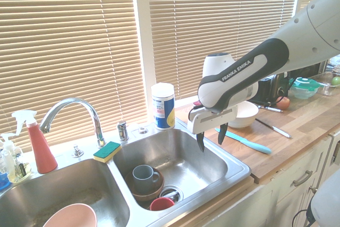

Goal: Put the knife into the sink

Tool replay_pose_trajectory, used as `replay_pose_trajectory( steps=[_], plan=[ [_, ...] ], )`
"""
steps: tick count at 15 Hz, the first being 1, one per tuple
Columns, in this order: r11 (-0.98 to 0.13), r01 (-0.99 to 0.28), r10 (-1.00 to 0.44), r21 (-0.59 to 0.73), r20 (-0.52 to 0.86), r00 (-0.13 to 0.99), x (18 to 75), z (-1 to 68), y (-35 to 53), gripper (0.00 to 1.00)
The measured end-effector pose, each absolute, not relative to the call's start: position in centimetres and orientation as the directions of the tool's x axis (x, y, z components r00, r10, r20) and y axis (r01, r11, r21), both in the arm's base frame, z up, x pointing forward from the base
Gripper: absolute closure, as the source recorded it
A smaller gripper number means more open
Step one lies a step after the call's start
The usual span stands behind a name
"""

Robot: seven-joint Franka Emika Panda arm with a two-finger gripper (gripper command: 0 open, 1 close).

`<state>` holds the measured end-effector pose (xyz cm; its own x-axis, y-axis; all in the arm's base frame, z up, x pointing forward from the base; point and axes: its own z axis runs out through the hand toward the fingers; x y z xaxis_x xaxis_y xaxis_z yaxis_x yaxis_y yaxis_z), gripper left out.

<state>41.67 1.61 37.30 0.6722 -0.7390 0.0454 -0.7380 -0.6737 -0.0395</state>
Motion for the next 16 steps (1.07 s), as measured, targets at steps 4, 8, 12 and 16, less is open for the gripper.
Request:
replay_pose_trajectory(
  steps=[4, 8, 12, 16],
  plan=[
    [-0.717, -0.696, -0.696, -0.028, 0.057, 0.715, 42.1, 37.8, 0.9, 0.0],
    [-0.844, -0.535, -0.535, 0.03, 0.027, 0.845, 42.2, 39.7, -5.7, 0.0],
    [-0.852, -0.519, -0.519, 0.07, 0.011, 0.855, 41.2, 39.7, -12.0, 0.0],
    [-0.841, -0.532, -0.535, 0.094, -0.001, 0.845, 40.8, 38.0, -15.2, 0.0]
  ],
)
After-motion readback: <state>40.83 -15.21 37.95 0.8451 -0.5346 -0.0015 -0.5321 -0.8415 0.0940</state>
